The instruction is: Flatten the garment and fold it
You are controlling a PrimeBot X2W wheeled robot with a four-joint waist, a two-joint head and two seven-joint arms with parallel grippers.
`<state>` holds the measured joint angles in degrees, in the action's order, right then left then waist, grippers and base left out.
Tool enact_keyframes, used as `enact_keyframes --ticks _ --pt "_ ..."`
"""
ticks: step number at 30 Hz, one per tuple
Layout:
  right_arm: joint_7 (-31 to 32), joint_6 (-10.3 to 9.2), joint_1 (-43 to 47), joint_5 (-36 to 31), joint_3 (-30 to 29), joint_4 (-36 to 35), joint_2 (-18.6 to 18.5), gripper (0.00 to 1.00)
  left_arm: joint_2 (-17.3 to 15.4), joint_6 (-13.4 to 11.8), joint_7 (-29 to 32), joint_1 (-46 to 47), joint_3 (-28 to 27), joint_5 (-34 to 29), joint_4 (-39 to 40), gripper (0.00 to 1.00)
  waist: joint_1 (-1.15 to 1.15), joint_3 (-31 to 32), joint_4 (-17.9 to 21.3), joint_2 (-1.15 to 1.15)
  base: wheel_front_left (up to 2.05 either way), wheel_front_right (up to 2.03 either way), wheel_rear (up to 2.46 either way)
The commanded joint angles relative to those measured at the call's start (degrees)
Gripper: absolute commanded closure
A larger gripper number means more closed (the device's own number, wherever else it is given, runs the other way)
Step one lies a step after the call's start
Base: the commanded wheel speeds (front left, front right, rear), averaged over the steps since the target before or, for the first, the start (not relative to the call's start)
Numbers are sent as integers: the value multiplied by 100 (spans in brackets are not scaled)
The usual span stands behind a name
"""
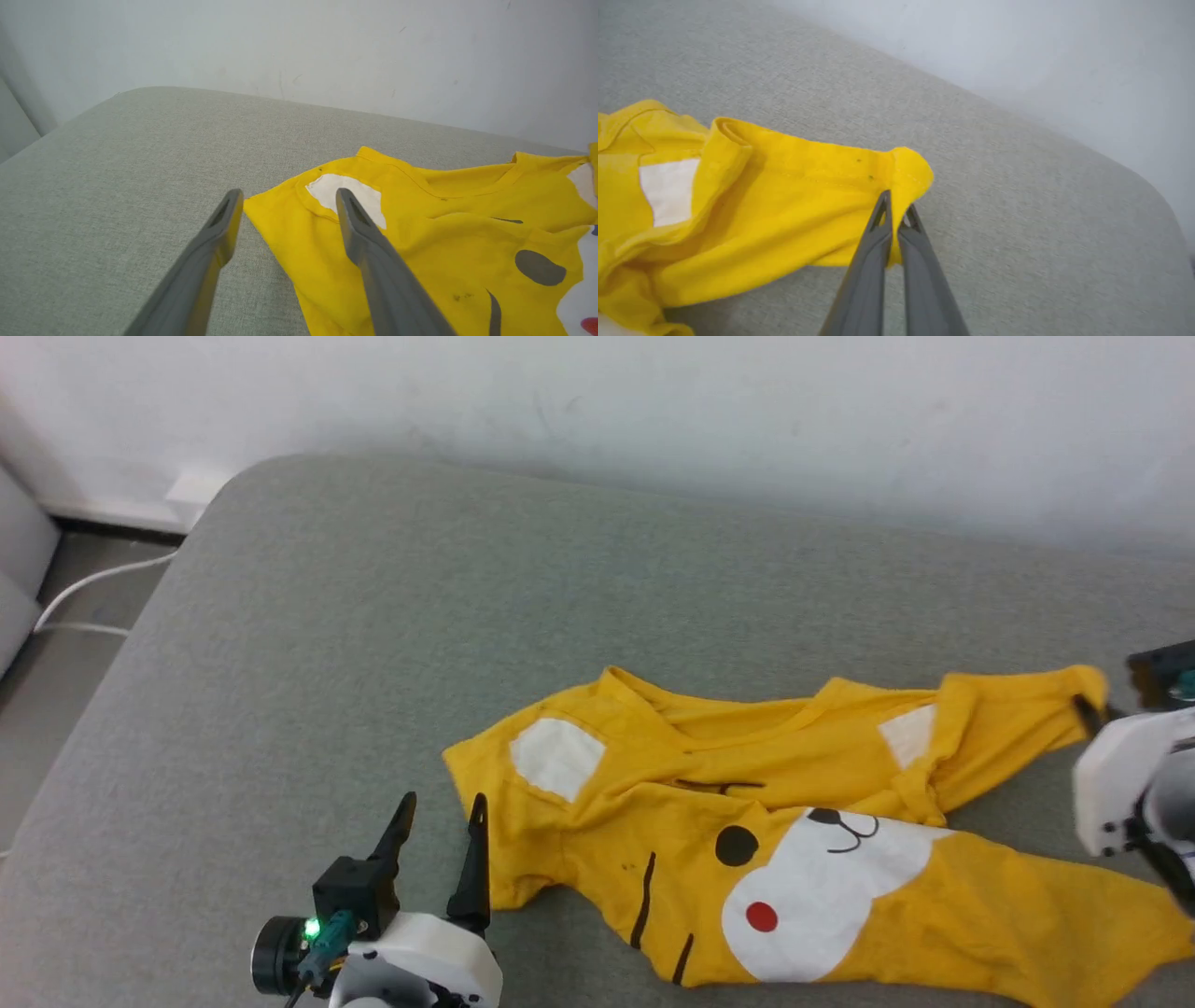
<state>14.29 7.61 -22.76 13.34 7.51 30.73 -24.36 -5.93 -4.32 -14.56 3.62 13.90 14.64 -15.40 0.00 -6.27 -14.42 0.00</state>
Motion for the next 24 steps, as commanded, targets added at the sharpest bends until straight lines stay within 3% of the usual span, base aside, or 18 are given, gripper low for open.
enact_keyframes --ticks 1,8,14,15,16,20,24 --pt "-119 -12 159 -81 -194 -169 -189 100 -27 -43 13 -31 -9 42 9 0 0 199 427 0 0 0 0" --pt "-298 -12 625 -202 -913 -383 -414 100 -41 -45 67 19 20 78 -15 0 0 151 770 0 0 0 0" --pt "-451 -12 1073 -336 -1316 42 -251 100 -41 -27 158 125 79 109 -111 0 0 57 957 0 0 0 0" --pt "-487 -12 1106 -383 -1337 109 -211 53 -40 -21 189 137 88 121 -137 0 0 53 983 0 0 0 0" --pt "-519 -12 1122 -416 -1374 171 -159 0 -45 -16 227 150 96 131 -169 0 0 54 1011 0 0 0 0" --pt "-833 -12 1072 -448 -1440 9 136 0 -104 -19 422 158 99 173 -309 0 0 122 1175 0 0 0 0" --pt "-1106 -12 1145 -328 -1299 -691 398 0 -133 100 682 169 200 236 -291 0 0 189 1342 0 0 0 0"
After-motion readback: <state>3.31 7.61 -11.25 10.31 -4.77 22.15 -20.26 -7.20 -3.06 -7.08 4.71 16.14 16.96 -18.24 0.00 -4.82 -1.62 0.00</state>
